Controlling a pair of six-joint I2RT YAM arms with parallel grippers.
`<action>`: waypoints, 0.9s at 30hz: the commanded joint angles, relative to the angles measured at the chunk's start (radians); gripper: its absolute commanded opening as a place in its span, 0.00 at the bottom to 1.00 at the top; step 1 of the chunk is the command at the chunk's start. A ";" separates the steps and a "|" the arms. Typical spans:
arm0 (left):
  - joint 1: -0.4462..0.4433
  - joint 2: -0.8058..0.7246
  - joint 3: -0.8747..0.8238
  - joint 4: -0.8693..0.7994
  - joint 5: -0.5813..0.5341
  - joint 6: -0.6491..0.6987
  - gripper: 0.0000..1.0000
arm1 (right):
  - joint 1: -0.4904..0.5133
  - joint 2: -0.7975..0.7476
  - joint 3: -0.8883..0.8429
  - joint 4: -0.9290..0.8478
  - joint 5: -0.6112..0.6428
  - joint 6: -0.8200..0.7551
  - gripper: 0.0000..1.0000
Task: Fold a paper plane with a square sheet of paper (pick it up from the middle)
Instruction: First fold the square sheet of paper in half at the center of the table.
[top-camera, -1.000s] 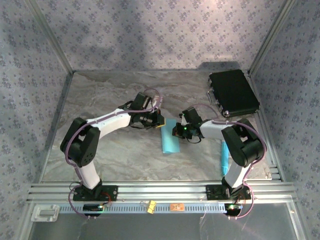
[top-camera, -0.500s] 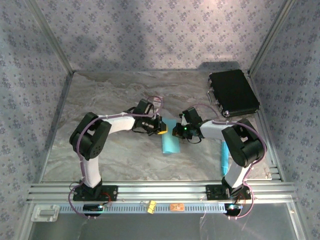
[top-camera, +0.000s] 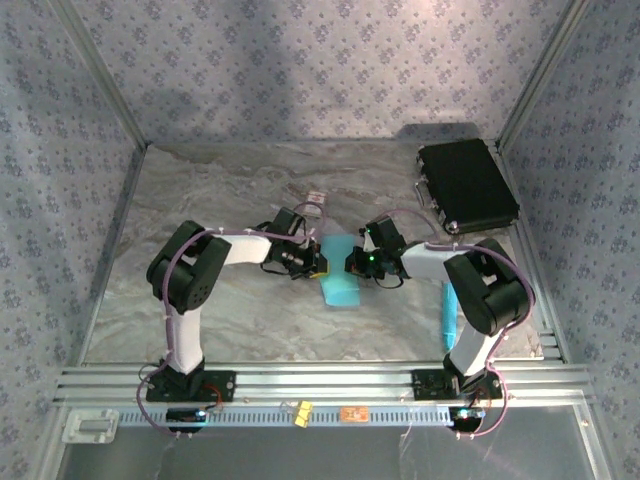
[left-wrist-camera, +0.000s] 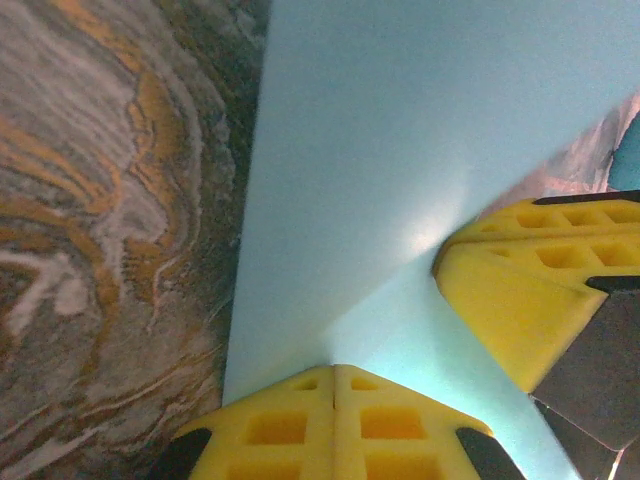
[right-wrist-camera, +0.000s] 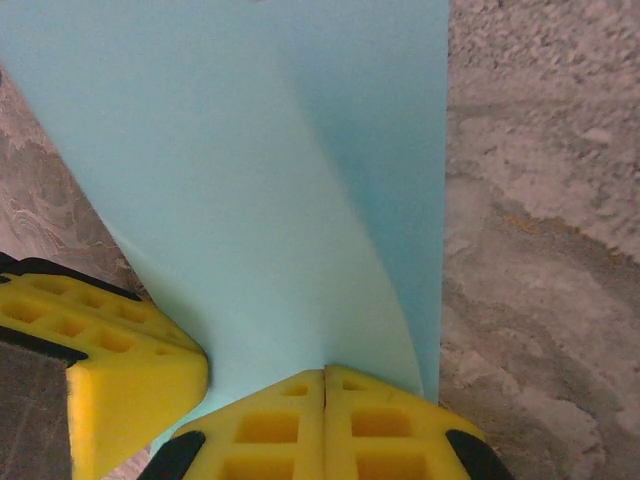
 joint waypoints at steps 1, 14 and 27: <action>0.016 -0.016 -0.021 -0.049 -0.047 0.027 0.00 | 0.004 0.017 -0.050 -0.128 0.051 -0.006 0.00; 0.043 -0.008 0.079 -0.003 -0.001 -0.008 0.00 | 0.000 0.018 -0.040 -0.139 0.053 -0.025 0.00; 0.057 0.063 0.106 -0.095 -0.071 0.029 0.00 | 0.000 0.033 -0.045 -0.138 0.060 -0.024 0.00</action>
